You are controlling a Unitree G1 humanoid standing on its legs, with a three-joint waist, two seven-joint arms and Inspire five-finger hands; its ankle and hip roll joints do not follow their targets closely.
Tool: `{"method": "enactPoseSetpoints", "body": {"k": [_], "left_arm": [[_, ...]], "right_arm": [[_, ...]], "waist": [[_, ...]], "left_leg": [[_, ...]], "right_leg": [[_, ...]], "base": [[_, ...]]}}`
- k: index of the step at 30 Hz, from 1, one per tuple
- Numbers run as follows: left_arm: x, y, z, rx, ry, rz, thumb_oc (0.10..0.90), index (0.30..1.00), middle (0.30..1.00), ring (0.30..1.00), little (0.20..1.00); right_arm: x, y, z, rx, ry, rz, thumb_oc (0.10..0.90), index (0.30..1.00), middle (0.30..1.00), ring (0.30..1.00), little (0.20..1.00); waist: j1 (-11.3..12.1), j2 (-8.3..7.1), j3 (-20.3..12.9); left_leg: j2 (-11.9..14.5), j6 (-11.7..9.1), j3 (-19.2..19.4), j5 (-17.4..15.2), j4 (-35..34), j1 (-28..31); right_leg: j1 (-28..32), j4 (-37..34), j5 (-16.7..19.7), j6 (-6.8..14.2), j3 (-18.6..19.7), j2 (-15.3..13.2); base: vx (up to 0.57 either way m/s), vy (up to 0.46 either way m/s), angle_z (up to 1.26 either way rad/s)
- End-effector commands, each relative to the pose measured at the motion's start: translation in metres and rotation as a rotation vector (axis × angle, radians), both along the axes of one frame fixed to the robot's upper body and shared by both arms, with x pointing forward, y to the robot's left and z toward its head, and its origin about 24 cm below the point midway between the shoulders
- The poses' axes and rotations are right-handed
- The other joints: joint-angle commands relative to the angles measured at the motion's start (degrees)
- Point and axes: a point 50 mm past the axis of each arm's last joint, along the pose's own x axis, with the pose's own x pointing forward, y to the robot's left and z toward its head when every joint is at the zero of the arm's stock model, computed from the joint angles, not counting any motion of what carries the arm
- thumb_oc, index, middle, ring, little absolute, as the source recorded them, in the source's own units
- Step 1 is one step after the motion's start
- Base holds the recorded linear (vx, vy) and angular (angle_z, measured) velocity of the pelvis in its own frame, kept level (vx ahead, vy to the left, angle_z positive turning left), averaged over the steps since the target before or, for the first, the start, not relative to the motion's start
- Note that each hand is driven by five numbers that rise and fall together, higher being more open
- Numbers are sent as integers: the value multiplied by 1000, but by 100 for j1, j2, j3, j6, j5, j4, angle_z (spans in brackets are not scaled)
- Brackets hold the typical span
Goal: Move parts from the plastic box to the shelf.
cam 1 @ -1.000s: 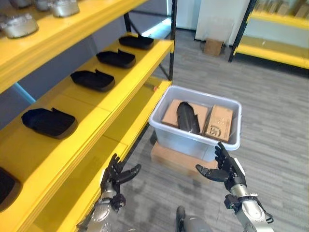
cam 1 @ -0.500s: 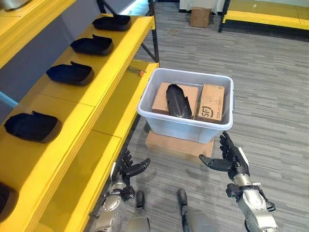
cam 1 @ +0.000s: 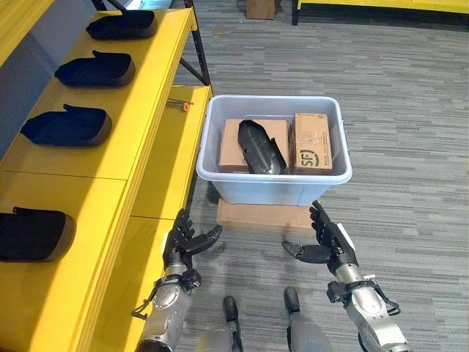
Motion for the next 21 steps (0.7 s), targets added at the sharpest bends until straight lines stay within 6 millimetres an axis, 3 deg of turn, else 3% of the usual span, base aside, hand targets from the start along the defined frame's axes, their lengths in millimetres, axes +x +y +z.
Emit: {"method": "enactPoseSetpoints", "body": {"k": [1, 5, 11, 16, 17, 19, 21], "left_arm": [[7, 14, 29, 56, -168, 33, 900, 1000, 1000, 1000, 1000], [5, 13, 29, 53, -167, 28, 900, 1000, 1000, 1000, 1000], [4, 16, 29, 51, -168, 32, 900, 1000, 1000, 1000, 1000], [3, 20, 31, 62, -169, 40, 900, 1000, 1000, 1000, 1000], [3, 22, 31, 71, -169, 39, 900, 1000, 1000, 1000, 1000], [4, 22, 32, 75, -171, 37, 900, 1000, 1000, 1000, 1000], [8, 22, 35, 91, -177, 26, 900, 1000, 1000, 1000, 1000]], "right_arm": [[10, 3, 39, -16, -217, 28, 900, 1000, 1000, 1000, 1000], [10, 4, 39, -19, -215, 36, 900, 1000, 1000, 1000, 1000], [15, 7, 43, -17, -236, 51, 900, 1000, 1000, 1000, 1000], [18, 11, 47, -12, -248, 68, 900, 1000, 1000, 1000, 1000], [18, 11, 48, 23, -246, 63, 900, 1000, 1000, 1000, 1000], [19, 12, 49, 26, -248, 66, 900, 1000, 1000, 1000, 1000], [21, 15, 51, 28, -260, 76, 900, 1000, 1000, 1000, 1000]], "waist": [[-46, -248, -667], [-49, -290, -705], [50, -428, -683], [190, -500, -630], [204, -502, -629], [197, -485, -617], [142, -389, -500]], "left_leg": [[486, -280, -383, 2, 288, -483], [523, -300, -384, 1, 245, -449], [476, -226, -467, -281, 654, -590], [238, -17, -531, -555, 877, -676], [69, 79, -596, -645, 913, -699], [-3, 120, -642, -674, 928, -717], [-173, 262, -792, -753, 970, -719]], "right_leg": [[474, 374, -785, 259, 79, -397], [494, 280, -749, 274, 60, -382], [548, 280, -704, 343, 27, -455], [489, 680, -518, 519, 11, -665], [418, 979, -289, 597, 3, -793], [354, 1145, -198, 602, 34, -811], [7, 1881, 143, 441, 149, -740]], "base": [[44, -11, -4], [21, -8, -3], [12, 19, 0], [56, 145, 6], [63, 192, 5], [57, 188, 24], [51, 235, 34]]}}
